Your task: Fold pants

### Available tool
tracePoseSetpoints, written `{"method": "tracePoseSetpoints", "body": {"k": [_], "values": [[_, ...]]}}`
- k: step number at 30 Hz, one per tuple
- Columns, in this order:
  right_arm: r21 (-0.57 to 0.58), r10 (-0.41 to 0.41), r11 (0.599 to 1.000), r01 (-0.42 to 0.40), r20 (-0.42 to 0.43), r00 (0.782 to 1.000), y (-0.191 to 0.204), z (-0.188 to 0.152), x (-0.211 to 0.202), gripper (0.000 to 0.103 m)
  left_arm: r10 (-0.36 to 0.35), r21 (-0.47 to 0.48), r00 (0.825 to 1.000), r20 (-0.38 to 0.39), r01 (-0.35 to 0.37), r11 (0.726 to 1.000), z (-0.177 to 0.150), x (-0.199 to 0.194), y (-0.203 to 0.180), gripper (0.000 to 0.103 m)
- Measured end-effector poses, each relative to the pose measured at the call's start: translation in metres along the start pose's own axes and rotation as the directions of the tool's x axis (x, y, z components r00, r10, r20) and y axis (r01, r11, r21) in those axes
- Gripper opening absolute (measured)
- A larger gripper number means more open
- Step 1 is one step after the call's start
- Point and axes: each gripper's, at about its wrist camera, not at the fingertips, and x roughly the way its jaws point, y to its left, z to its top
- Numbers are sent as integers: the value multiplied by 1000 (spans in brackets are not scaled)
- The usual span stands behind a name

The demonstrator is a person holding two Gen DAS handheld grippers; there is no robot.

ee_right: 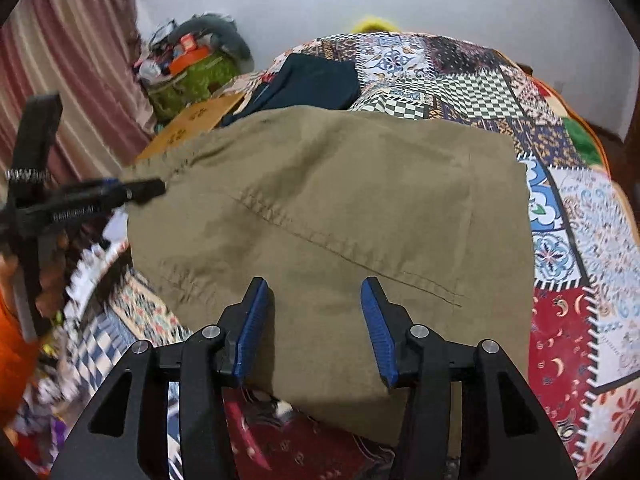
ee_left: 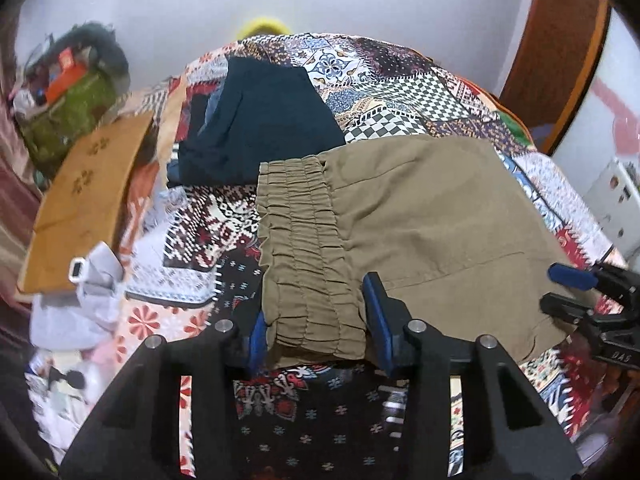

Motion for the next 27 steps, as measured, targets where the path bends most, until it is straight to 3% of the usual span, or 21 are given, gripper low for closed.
{"method": "tracePoseSetpoints", "body": {"k": [4,11,14,18,27], "values": [[9,-17,1000,17,-15,1000,-11,-8,-7,44,10,-2,1000,-2,-10,1000,-3,1,4,44],[146,-72,986,78,-48,996,-60,-37,-25,42,14,-33,1000,-5,-14,999,-12,9,8,49],[207,-44,977,53,-49,998,-78,-49,-33,49,26,-34,1000,4,-26,999,-14,9,7,52],[181,-129,974,137,-57,990,-79,-55,-40,49,18,-48,1000,3,-18,999,-14,10,10,54],[231,-140,961,150,-59,988,-98,-53,-53,52,-16,-71,1000,-14,15,997,1,1,17,62]]}}
